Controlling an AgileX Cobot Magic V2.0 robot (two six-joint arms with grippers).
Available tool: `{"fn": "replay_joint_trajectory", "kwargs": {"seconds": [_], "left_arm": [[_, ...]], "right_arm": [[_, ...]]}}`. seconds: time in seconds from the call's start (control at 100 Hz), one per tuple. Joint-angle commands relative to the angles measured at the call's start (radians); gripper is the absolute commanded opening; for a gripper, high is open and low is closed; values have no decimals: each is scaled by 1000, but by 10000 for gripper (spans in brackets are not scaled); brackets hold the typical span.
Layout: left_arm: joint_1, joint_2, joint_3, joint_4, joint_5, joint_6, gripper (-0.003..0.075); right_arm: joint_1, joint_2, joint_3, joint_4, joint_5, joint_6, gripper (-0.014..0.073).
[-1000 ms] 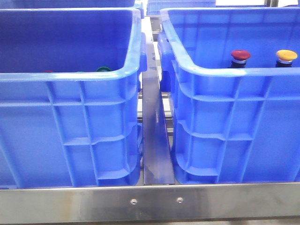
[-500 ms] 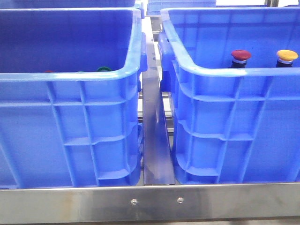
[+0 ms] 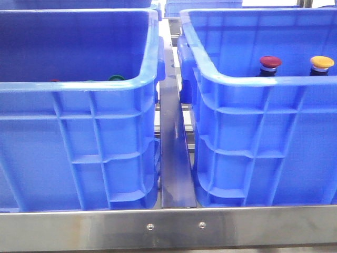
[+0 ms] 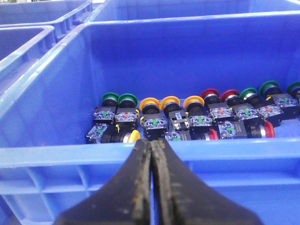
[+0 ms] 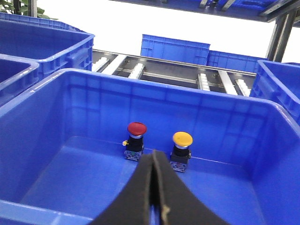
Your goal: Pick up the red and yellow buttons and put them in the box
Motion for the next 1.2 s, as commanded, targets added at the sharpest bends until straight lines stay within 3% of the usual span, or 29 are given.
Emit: {"fn": "replay_joint_trajectory", "kwargs": {"seconds": [0.0, 1.03, 1.19], "left_arm": [[-8, -30, 21, -13, -58, -10, -20], [-8, -30, 19, -13, -58, -10, -20], [-8, -30, 19, -13, -58, -10, -20]], "right_arm": [[-4, 10, -24, 5, -59, -4, -68], [-4, 10, -24, 5, -59, -4, -68], [-4, 10, -23, 5, -154, -4, -68]]}}
